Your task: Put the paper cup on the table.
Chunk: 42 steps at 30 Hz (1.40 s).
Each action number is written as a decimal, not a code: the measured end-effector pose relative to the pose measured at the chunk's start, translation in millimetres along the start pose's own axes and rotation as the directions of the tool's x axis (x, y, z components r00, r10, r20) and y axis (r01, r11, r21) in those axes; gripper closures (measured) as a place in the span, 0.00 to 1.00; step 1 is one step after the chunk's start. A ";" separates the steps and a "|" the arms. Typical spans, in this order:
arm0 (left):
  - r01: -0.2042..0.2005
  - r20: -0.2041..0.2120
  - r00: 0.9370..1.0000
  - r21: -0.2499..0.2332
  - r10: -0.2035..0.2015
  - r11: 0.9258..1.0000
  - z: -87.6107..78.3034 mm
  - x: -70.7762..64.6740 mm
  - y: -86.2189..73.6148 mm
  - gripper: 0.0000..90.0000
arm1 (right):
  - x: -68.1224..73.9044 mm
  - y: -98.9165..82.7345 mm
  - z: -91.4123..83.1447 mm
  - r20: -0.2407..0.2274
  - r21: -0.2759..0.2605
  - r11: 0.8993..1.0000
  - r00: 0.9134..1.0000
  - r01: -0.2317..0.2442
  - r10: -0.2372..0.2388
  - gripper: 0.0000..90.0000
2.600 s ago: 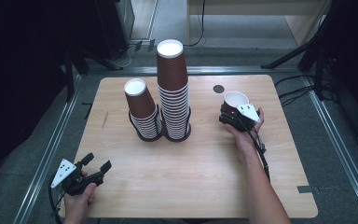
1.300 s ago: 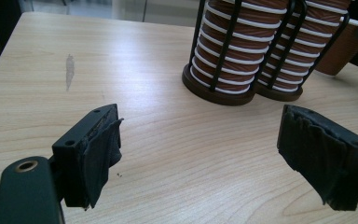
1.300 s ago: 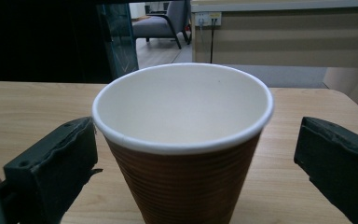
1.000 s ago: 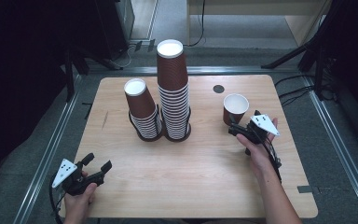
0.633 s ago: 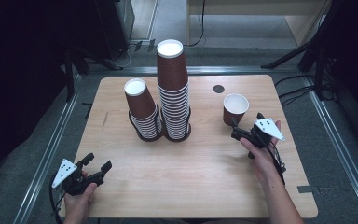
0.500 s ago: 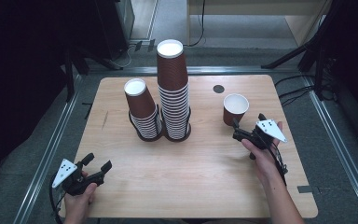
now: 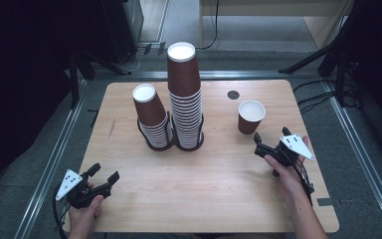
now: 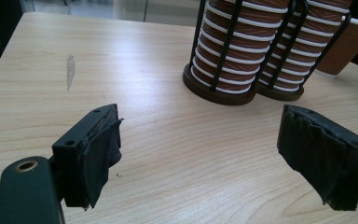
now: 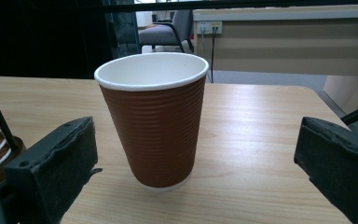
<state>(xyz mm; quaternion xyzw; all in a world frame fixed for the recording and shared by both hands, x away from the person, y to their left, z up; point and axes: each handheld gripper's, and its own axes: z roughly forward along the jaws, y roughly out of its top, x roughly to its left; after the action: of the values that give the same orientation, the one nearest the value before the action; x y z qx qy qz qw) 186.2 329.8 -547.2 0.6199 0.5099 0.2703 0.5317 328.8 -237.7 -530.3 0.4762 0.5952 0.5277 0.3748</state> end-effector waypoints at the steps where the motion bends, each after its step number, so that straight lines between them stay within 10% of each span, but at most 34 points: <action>1: 0.000 0.000 1.000 0.000 0.000 1.000 0.0 0.0 0.0 0.15 | -0.2 -0.7 -1.4 0.003 -0.001 1.000 1.000 0.008 -0.008 0.00; 42: -0.001 -0.006 1.000 0.000 0.001 1.000 0.0 -0.7 -0.1 0.15 | -26.9 -22.1 -79.5 0.025 -0.053 0.997 0.998 0.054 -0.053 0.00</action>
<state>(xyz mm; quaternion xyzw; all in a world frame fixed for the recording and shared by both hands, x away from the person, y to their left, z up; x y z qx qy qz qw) 185.9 329.2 -547.2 0.6194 0.5112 0.2722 0.5300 256.8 -285.0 -540.8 0.4559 0.5890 0.5276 0.4084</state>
